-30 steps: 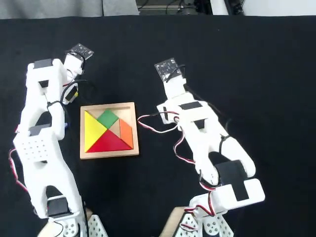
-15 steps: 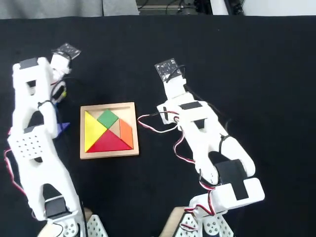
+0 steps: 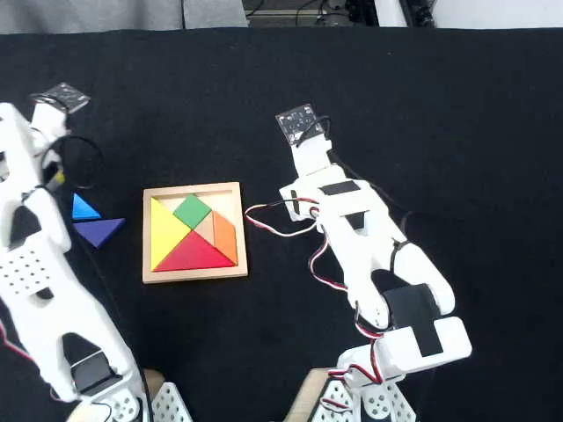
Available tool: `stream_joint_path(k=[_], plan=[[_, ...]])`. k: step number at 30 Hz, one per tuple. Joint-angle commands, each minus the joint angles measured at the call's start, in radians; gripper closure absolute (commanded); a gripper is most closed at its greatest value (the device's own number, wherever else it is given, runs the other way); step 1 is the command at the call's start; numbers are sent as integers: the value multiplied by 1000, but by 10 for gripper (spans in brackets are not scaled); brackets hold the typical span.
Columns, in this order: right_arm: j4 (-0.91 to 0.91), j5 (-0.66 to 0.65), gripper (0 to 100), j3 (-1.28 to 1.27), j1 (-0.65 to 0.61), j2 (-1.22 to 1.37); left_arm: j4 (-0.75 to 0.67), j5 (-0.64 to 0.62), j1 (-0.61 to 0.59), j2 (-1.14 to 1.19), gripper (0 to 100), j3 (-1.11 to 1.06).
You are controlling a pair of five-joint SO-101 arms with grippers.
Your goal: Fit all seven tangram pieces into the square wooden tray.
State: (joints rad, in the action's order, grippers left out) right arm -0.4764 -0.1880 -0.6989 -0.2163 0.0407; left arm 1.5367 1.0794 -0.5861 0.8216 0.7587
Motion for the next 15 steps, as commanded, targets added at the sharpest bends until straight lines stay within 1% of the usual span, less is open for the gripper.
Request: stream_joint_path(k=[1, 5, 8, 10, 15], plan=[[-8, 0, 987, 54, 18, -8, 89, 63, 1, -92, 971, 113], [-8, 0, 987, 53, 18, -8, 87, -28, 81, -71, 971, 119], [-8, 0, 987, 53, 18, -8, 51, -38, 122, -2, 971, 77], [-8, 0, 987, 53, 18, -8, 46, -29, 116, 40, 971, 67], [-8, 0, 987, 53, 18, -8, 52, 46, 16, 126, 971, 56]])
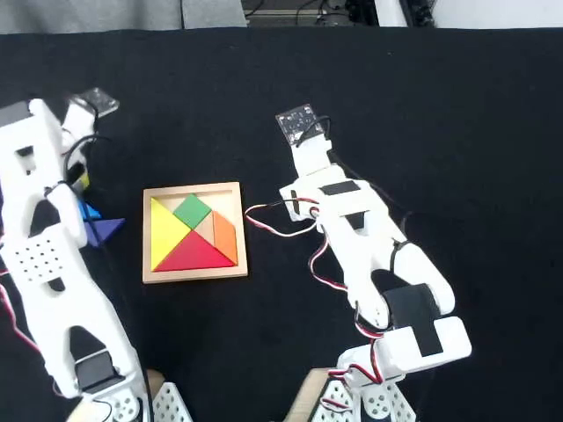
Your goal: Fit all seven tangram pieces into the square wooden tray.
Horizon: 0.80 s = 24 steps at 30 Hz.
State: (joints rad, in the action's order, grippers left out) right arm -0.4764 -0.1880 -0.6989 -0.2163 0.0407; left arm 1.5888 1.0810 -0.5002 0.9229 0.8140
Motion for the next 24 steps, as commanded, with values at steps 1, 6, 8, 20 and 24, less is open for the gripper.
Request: stream_joint_path(k=[1, 6, 8, 20, 24], plan=[[-8, 0, 987, 53, 18, -8, 2, 54, -94, 38, 971, 1], [-8, 0, 987, 53, 18, -8, 138, 166, -200, 46, 971, 13], [-8, 0, 987, 53, 18, -8, 173, 219, -240, 17, 972, -4], [-8, 0, 987, 53, 18, -8, 169, 55, -162, -324, 971, -240], [-8, 0, 987, 53, 18, -8, 157, 51, -67, -532, 971, -364]])
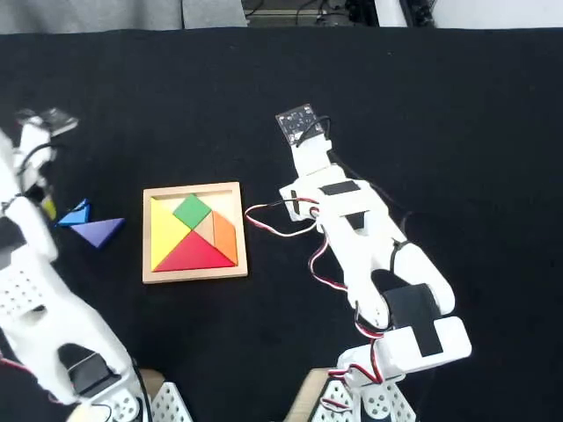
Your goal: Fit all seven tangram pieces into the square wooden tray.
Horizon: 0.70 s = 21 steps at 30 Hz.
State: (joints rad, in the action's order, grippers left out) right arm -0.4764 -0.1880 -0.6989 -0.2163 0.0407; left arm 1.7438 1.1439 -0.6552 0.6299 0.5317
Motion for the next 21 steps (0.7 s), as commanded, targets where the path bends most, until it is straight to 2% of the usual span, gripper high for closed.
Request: stream_joint_path(k=[1, 5, 9, 16, 21], plan=[[-8, 0, 987, 53, 18, -8, -31, -12, 102, -285, 971, -117], [-8, 0, 987, 53, 18, -8, -267, -6, 119, -394, 959, -331], [-8, 0, 987, 53, 18, -8, -393, 25, 114, -423, 788, -509], [-8, 0, 987, 53, 18, -8, -603, 37, 108, -397, 786, -598], [-8, 0, 987, 53, 18, -8, -655, 29, 125, -354, 786, -619]])
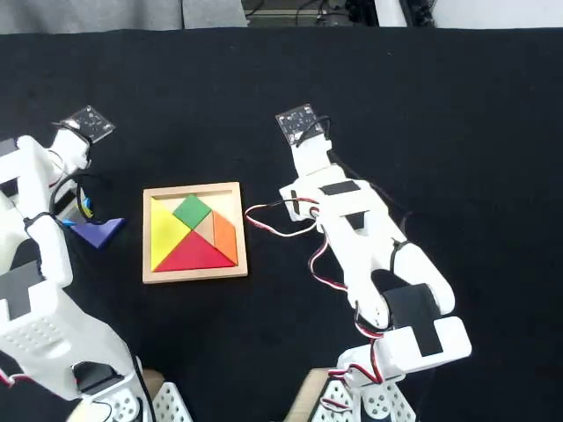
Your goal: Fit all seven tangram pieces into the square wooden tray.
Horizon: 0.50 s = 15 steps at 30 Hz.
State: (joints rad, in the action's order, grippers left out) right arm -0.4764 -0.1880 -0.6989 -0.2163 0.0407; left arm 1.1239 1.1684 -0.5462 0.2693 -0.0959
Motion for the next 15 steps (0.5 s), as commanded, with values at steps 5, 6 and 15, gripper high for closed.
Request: stream_joint_path(k=[5, 6, 15], plan=[[-8, 0, 987, 53, 18, -8, -26, 9, 7, 17, 786, -2], [-8, 0, 987, 53, 18, -8, -32, 9, 7, 18, 786, -18], [-6, 0, 987, 53, 18, -8, -104, 40, 4, 55, 788, -88]])
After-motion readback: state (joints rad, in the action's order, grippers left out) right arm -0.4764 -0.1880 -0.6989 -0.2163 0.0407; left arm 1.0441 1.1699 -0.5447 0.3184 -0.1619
